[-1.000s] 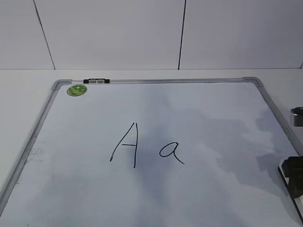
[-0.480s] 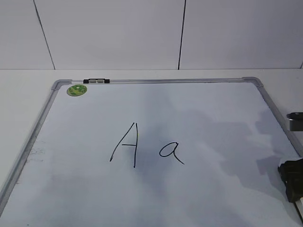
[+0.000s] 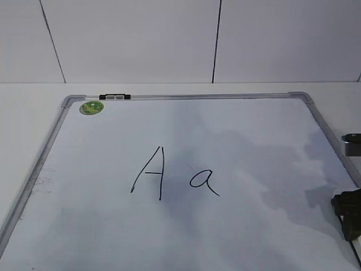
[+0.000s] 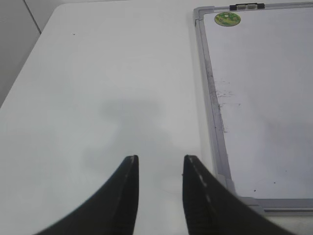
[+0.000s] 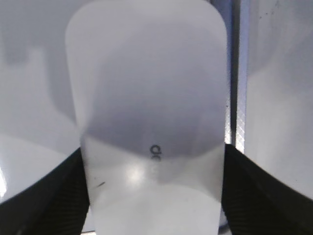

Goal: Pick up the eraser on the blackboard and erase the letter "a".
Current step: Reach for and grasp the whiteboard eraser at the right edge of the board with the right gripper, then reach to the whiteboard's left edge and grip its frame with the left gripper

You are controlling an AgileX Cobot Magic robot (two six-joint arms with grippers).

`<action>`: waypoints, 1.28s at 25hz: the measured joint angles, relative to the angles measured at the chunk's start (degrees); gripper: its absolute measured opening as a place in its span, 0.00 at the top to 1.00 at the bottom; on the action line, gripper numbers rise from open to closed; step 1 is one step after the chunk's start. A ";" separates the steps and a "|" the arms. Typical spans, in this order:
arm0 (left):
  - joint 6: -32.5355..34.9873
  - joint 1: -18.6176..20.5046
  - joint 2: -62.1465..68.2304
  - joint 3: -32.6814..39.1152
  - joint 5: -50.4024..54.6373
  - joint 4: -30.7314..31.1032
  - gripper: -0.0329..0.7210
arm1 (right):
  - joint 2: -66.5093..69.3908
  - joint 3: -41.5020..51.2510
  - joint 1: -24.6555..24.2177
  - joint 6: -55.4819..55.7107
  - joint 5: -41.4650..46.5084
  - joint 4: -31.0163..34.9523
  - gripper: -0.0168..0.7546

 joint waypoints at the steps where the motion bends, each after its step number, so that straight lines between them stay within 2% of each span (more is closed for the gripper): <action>1: 0.00 0.00 0.00 0.00 0.00 0.00 0.65 | 0.00 0.00 0.00 0.00 -0.02 -0.11 0.21; 6: 0.00 0.00 0.00 0.00 0.00 0.00 0.65 | 0.00 -0.02 0.00 0.00 -0.22 -0.21 0.24; 32: 0.00 0.00 0.00 0.00 0.00 0.00 0.65 | 0.00 -0.02 0.00 0.00 -0.43 -0.23 0.24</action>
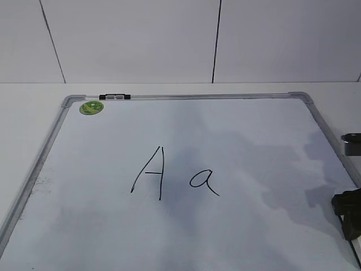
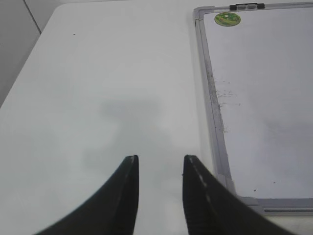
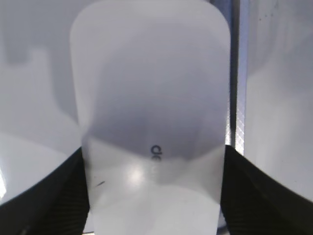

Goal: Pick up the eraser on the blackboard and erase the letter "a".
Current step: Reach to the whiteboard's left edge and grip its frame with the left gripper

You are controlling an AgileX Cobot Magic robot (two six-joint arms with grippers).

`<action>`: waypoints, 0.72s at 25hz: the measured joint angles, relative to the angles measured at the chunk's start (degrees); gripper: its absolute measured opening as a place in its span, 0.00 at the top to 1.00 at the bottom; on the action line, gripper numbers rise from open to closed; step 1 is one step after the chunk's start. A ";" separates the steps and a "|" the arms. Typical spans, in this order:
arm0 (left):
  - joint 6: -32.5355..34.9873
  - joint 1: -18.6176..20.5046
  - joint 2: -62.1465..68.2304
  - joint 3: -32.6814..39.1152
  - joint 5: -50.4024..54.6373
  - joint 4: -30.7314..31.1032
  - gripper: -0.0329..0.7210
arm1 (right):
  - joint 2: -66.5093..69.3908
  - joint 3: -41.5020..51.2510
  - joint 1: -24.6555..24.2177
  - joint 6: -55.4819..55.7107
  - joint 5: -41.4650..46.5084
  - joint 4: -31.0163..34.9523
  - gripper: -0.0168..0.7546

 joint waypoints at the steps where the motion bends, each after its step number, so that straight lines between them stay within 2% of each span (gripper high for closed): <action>1: 0.00 0.00 0.00 0.00 0.00 0.00 0.65 | 0.00 0.00 0.00 0.00 0.00 0.00 0.24; 12: 0.00 0.00 0.00 0.00 0.00 0.00 0.65 | 0.00 -0.32 0.00 0.00 0.30 -0.10 0.24; 18: 0.00 0.00 0.00 0.00 0.00 0.00 0.65 | 0.00 -3.43 0.00 0.00 2.57 -0.21 0.24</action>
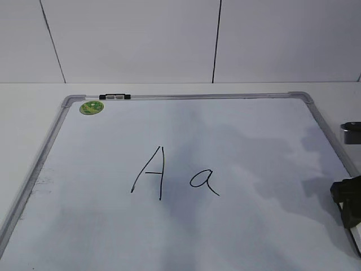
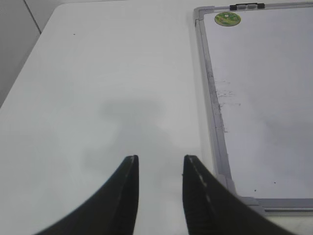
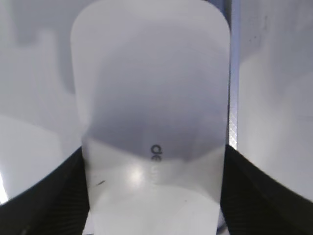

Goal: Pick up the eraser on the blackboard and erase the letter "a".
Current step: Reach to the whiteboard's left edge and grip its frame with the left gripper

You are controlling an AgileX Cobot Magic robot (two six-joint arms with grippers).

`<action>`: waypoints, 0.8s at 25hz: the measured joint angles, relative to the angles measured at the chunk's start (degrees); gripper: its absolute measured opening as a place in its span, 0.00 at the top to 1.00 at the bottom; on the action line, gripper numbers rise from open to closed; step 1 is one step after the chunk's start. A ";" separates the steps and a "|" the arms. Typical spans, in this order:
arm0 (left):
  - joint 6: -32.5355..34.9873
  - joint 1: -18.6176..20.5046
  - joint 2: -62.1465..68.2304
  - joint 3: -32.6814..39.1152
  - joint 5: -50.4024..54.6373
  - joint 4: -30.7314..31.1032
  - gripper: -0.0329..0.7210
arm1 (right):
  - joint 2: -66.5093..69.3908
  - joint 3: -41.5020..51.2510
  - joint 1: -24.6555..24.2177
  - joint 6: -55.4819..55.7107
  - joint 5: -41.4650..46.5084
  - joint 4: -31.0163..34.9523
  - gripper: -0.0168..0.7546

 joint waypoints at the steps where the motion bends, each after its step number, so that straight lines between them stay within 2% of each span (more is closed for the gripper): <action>1: 0.00 0.00 0.00 0.00 0.00 0.00 0.65 | 0.00 -0.37 0.00 0.00 0.39 0.00 0.24; 10: 0.00 0.00 0.00 0.00 0.00 0.00 0.65 | 0.00 -5.76 0.81 -2.36 5.99 2.33 0.24; 20: 0.00 0.00 0.00 0.00 0.00 0.00 0.65 | 0.00 -14.27 8.50 -3.54 11.85 2.86 0.24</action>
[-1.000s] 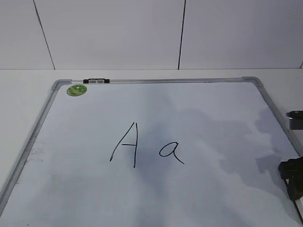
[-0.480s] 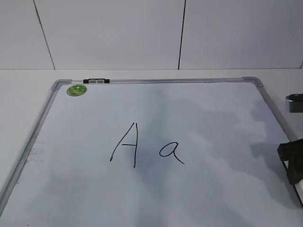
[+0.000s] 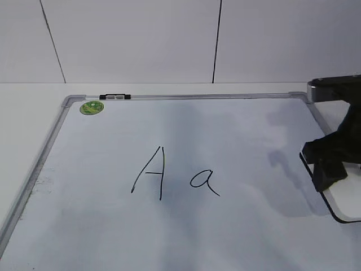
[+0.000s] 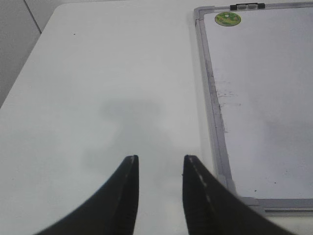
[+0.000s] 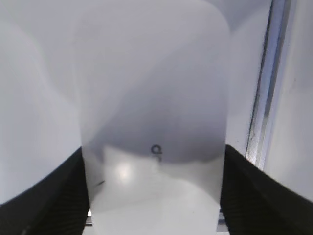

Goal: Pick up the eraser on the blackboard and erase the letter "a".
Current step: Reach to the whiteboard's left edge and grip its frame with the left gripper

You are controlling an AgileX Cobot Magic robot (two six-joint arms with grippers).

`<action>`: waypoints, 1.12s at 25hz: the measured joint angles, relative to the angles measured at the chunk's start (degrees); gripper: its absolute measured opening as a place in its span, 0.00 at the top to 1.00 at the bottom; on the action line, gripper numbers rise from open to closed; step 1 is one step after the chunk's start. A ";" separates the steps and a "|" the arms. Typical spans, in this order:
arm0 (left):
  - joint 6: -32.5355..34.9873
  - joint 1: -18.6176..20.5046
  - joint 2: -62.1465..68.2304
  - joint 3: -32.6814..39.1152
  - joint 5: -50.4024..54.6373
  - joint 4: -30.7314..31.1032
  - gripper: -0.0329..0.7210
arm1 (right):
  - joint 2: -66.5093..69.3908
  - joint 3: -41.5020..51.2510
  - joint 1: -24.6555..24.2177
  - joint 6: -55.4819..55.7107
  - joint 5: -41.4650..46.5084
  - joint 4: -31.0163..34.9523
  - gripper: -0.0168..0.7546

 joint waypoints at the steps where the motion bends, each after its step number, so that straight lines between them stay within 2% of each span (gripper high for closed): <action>1: 0.00 0.00 0.00 0.00 0.00 0.00 0.65 | 0.00 -0.76 0.42 -0.08 0.26 0.03 0.24; 12: 0.00 0.00 0.00 0.00 0.00 0.00 0.65 | 5.86 -8.94 7.38 -1.31 3.22 0.70 0.24; 28: 0.00 0.00 0.00 0.00 0.00 0.00 0.64 | 9.17 -12.16 7.72 -2.38 4.65 1.61 0.24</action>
